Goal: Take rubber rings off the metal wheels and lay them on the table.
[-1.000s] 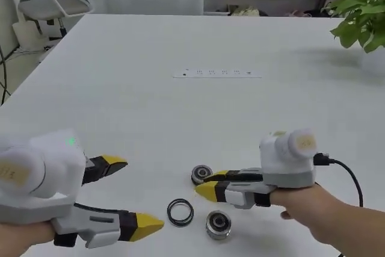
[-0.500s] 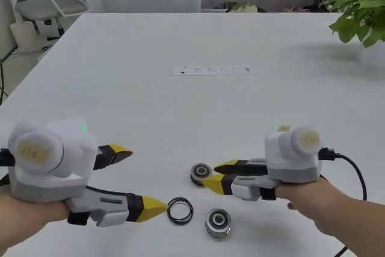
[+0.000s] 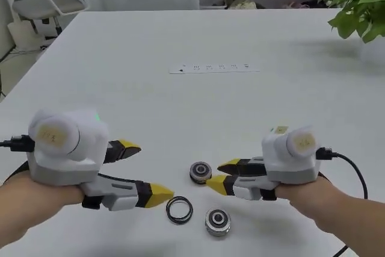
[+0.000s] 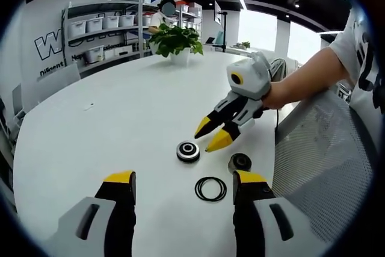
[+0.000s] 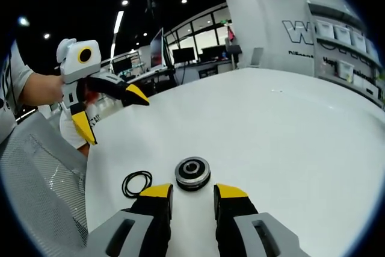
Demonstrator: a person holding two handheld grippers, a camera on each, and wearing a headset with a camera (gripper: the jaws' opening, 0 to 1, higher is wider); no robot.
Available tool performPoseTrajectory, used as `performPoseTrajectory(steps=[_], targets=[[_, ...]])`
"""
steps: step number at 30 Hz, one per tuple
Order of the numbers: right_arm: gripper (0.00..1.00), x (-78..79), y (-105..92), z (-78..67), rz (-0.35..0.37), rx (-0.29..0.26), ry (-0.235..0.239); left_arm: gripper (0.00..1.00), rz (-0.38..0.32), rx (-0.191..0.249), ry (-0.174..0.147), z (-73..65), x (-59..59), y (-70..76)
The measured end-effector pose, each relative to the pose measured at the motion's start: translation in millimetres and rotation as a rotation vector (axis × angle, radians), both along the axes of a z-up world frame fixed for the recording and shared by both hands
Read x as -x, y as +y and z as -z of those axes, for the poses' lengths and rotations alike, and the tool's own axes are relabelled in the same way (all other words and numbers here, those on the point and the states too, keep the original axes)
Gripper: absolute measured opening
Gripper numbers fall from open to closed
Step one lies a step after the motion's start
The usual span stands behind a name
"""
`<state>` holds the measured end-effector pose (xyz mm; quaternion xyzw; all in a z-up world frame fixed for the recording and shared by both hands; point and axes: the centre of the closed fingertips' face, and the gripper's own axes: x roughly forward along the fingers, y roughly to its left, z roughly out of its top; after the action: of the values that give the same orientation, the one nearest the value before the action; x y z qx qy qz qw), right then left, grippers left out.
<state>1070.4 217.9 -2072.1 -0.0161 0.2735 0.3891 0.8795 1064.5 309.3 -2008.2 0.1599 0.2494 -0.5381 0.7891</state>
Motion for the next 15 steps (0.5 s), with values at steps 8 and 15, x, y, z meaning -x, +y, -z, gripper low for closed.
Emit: performPoseTrajectory(steps=[8, 15], targets=[[0.23, -3.3, -1.3, 1.8, 0.000, 0.003, -0.014, 0.59, 0.001, -0.005, 0.023, 9.0, -9.2, -8.6], [0.22, -4.5, -0.2, 5.9, -0.013, 0.019, -0.027, 0.56, 0.010, 0.001, 0.034, 13.4, -15.4, -20.0]])
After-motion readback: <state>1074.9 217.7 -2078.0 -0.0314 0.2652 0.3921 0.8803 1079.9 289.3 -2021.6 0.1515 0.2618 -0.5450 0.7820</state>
